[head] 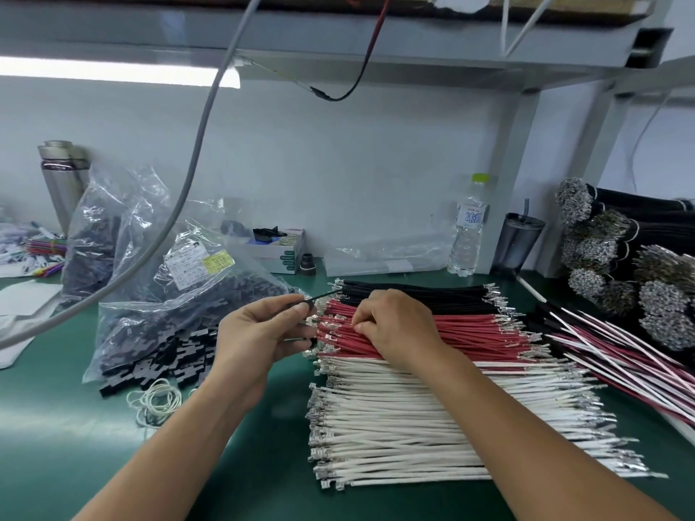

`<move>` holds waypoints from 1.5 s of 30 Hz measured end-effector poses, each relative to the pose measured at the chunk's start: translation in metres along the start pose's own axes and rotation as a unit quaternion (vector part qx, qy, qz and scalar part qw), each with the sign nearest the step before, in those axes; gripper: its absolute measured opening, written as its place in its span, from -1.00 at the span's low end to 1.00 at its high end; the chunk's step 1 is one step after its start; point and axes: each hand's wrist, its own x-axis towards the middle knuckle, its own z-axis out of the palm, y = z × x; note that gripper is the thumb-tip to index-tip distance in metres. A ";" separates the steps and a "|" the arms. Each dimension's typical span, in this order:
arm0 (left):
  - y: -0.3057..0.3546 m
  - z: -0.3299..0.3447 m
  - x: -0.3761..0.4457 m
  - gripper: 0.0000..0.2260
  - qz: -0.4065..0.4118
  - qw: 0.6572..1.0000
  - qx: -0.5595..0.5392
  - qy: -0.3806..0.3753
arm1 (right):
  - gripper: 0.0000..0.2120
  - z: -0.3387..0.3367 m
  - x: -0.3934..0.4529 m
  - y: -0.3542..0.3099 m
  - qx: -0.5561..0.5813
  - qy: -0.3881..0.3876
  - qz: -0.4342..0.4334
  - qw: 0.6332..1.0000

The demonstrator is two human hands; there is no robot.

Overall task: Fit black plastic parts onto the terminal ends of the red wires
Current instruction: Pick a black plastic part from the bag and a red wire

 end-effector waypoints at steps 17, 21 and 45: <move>0.010 0.008 -0.013 -0.70 -0.043 0.989 -0.011 -0.139 | -0.94 -0.032 -0.054 -0.015 0.250 0.129 -0.051 0.958; 0.010 0.008 -0.013 -0.72 -0.044 0.989 -0.009 -0.139 | -0.94 -0.032 -0.053 -0.015 0.253 0.141 -0.053 0.956; 0.009 0.006 -0.015 -0.71 -0.033 0.981 0.048 -0.185 | -0.89 -0.039 -0.052 -0.019 0.154 0.009 0.027 0.988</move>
